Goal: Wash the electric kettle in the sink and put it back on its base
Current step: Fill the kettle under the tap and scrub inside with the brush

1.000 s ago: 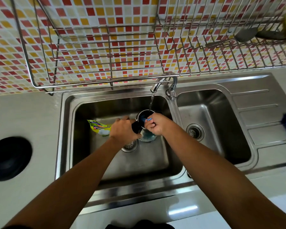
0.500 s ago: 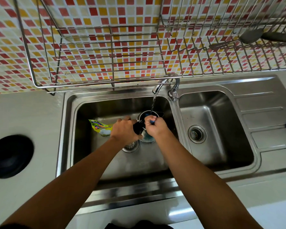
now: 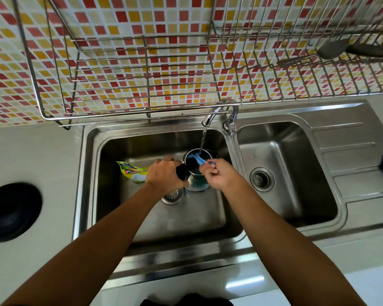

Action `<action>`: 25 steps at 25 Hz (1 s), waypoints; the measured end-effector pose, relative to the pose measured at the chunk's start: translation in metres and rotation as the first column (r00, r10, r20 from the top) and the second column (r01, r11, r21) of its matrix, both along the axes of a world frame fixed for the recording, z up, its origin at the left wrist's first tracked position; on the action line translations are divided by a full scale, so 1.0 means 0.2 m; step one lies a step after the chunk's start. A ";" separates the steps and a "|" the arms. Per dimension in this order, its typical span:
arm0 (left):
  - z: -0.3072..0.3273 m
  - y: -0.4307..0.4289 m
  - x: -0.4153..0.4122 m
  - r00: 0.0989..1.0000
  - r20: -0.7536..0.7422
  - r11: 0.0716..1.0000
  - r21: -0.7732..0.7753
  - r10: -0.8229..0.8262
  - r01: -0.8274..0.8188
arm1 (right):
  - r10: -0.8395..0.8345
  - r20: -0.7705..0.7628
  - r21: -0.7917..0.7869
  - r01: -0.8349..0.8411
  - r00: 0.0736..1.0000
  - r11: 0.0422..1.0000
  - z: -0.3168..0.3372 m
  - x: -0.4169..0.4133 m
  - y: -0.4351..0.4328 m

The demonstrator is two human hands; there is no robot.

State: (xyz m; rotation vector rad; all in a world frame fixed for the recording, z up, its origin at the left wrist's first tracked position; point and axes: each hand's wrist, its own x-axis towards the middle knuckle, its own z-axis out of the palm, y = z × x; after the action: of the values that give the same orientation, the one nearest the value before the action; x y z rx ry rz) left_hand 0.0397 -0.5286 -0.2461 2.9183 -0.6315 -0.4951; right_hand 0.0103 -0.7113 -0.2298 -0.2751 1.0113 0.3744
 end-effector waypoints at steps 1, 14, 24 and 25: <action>0.00 0.00 0.00 1.000 0.011 1.000 0.000 -0.004 0.004 | -0.130 -0.055 0.085 0.134 0.990 0.987 -0.03 0.07 0.02; -0.01 0.00 0.00 1.000 -0.005 1.000 -0.023 0.007 -0.007 | 0.166 0.114 -0.199 -0.141 0.980 0.970 0.07 -0.21 0.05; -0.02 0.01 0.01 1.000 -0.007 0.999 -0.032 0.000 0.000 | 0.592 -0.794 -0.591 -0.051 -0.139 -0.805 0.05 0.21 0.03; -0.02 0.00 0.00 1.000 -0.005 0.999 -0.032 0.001 -0.001 | 0.492 -0.859 -0.506 0.083 -0.141 -0.859 0.05 0.21 0.04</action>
State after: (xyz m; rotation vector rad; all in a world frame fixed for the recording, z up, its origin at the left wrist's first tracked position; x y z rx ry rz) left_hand 0.0407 -0.5279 -0.2494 2.8865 -0.6317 -0.4878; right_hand 0.0521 -0.7026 -0.2198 -2.9464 -0.3210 0.9366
